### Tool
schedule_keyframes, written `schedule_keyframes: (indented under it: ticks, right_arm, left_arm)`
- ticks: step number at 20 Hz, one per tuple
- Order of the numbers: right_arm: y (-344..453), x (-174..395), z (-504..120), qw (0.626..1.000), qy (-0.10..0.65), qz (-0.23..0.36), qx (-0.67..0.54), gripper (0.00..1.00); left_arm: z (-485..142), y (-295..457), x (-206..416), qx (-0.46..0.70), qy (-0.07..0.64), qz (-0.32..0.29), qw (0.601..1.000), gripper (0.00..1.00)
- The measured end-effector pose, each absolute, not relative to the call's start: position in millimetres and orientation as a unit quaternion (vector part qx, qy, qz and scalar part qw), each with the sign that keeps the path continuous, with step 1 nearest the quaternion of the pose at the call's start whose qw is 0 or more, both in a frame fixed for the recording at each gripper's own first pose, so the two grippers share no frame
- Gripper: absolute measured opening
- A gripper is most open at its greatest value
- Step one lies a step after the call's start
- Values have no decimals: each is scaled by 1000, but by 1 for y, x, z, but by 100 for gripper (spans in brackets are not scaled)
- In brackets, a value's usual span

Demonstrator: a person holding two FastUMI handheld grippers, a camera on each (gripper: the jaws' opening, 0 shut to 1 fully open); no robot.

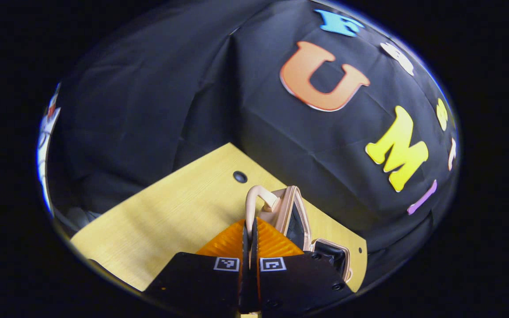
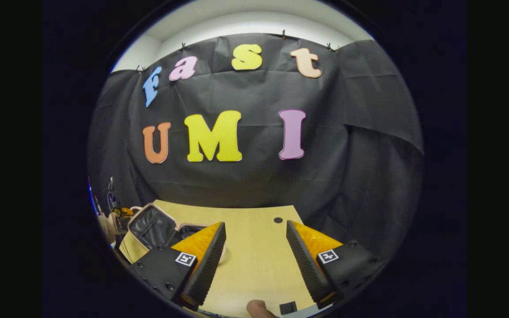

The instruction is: First open the suitcase, pack the skin care products into it, and then close the suitcase.

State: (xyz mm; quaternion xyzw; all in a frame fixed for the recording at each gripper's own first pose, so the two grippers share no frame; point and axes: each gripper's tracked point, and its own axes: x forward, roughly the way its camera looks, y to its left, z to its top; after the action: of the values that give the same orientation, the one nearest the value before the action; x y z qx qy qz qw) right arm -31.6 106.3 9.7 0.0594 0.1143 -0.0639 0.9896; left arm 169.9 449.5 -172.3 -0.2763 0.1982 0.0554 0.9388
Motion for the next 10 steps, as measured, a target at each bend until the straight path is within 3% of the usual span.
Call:
schedule_keyframes:
  ticks: [5, 10]
  right_arm:
    - [87, -23, 8, 991, 105, -42, 66, 81]
    - [83, -18, 13, 995, 90, -4, 43, 81]
  left_arm:
    - [-97, 386, 161, -158, 138, 29, 977, 3]
    - [-50, 319, 147, -135, 98, -5, 986, 3]
